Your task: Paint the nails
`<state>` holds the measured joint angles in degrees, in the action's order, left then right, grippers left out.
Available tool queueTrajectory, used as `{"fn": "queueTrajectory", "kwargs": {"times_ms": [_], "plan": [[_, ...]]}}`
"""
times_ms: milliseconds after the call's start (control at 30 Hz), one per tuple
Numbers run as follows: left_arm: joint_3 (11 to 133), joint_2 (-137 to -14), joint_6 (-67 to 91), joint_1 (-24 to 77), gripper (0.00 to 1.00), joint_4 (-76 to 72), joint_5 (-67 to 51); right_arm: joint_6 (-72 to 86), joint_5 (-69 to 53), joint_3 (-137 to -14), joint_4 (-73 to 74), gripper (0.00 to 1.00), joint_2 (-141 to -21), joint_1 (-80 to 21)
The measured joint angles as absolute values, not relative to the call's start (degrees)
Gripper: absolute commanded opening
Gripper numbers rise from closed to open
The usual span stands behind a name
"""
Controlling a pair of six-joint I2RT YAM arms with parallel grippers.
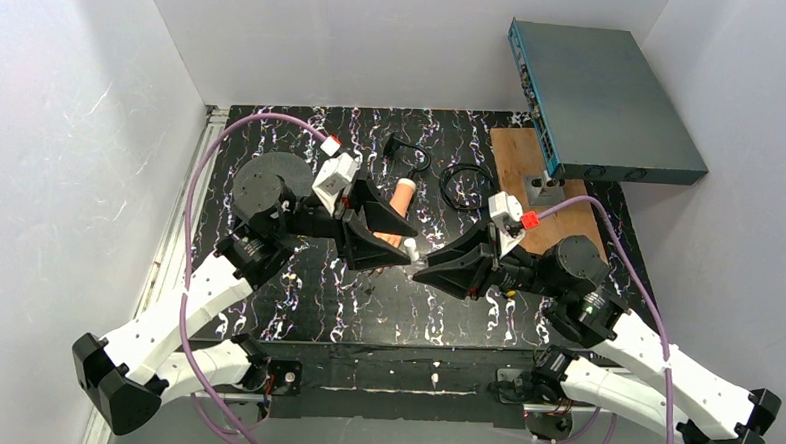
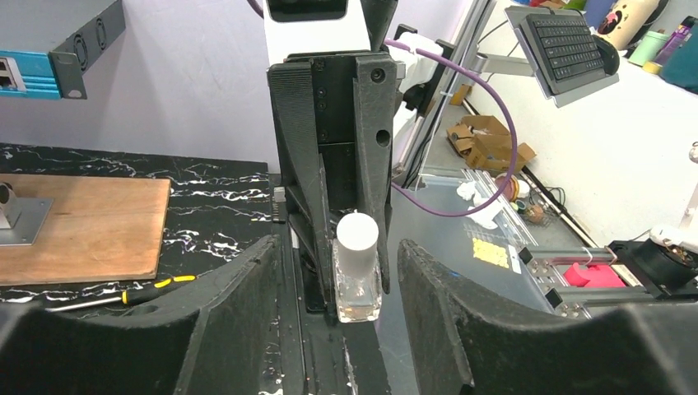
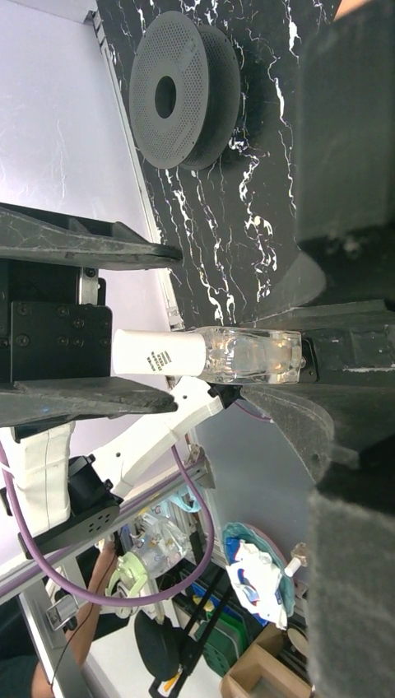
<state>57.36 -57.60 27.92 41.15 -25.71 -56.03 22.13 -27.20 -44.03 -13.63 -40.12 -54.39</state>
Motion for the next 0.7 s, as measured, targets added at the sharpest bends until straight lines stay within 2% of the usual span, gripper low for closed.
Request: {"fn": "queueTrajectory", "kwargs": {"times_ms": [100, 133, 267, 300, 533, 700], "plan": [[57.4, -58.5, 27.9, 41.4, 0.44, -25.7, -56.2, 22.1, -27.2, -44.0, -13.8, 0.01, -40.8, -54.4], [57.4, -58.8, 27.9, 41.5, 0.39, -25.7, -56.2, 22.0, -27.2, -44.0, -13.9, 0.01, -41.0, -54.4], [57.4, -59.4, 27.9, 41.8, 0.03, -25.6, -56.6, 21.5, -26.9, -44.0, -13.8, 0.01, -41.8, -54.4], [57.4, -59.4, 27.7, 41.9, 0.00, -25.6, -56.6, 21.3, -26.8, -44.0, -13.7, 0.01, -42.0, -54.2], [57.4, -59.2, 27.2, 42.2, 0.00, -24.5, -55.8, 20.2, -26.1, -44.0, -13.7, 0.01, -42.1, -54.0], [59.2, -59.1, 24.7, 42.5, 0.00, -17.9, -49.8, 17.1, -21.7, -44.0, -12.9, 0.01, -42.2, -54.0]]}}
